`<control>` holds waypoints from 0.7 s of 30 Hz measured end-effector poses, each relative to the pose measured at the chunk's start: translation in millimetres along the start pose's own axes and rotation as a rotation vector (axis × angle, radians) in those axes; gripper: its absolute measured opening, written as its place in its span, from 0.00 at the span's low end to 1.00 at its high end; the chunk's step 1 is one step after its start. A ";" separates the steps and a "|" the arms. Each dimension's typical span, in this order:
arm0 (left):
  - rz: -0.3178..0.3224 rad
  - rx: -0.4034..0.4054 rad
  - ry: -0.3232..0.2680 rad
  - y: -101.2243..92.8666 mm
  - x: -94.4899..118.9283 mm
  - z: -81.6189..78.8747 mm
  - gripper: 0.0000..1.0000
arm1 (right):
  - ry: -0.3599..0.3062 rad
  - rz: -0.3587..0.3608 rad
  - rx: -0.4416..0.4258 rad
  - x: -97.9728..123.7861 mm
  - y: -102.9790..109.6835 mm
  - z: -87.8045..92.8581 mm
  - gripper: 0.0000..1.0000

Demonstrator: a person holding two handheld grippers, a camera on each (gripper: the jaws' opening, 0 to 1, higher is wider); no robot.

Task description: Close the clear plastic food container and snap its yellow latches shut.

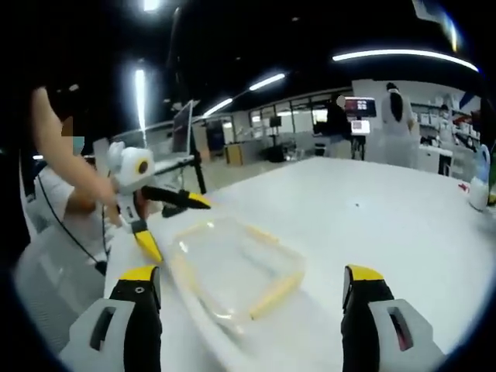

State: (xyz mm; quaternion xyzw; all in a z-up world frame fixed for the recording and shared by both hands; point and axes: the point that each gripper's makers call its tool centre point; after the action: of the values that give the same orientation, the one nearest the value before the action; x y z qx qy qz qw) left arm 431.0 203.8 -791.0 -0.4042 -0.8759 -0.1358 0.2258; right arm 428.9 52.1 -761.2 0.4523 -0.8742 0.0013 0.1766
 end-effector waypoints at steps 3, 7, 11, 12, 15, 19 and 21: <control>-0.020 0.019 -0.012 0.6 4.4 1.9 0.96 | -0.004 0.013 -0.010 4.5 -1.7 2.5 0.99; -0.029 0.034 -0.013 -1.2 8.3 4.8 0.95 | -0.010 0.024 -0.021 8.6 -1.9 4.5 0.99; -0.043 0.027 -0.021 -1.1 12.4 5.8 0.95 | -0.029 0.037 -0.037 13.3 -0.9 2.2 0.98; -0.046 0.027 -0.023 -0.4 12.8 6.5 0.95 | -0.029 0.039 -0.037 13.9 -0.8 2.5 0.98; -0.058 0.038 -0.028 1.0 15.5 8.0 0.97 | -0.031 0.050 -0.048 17.4 -0.7 6.1 0.99; -0.056 0.054 -0.032 -2.6 18.4 10.8 0.97 | -0.029 0.044 -0.064 21.1 4.3 9.6 0.99; -0.054 0.067 -0.036 -4.9 20.5 12.3 0.97 | -0.026 0.045 -0.059 23.1 6.3 11.3 0.99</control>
State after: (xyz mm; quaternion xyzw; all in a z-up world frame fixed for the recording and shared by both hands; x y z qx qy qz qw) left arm 412.0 219.1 -791.5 -0.3751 -0.8944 -0.1050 0.2198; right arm 408.2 35.7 -763.7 0.4272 -0.8860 -0.0267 0.1784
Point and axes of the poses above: the point that each gripper's makers call its tool centre point, and the gripper's own axes: x roughly backward along the fingers, y roughly to its left, z roughly out of its underside, and after that the axes turned 3 degrees about -z, right-handed
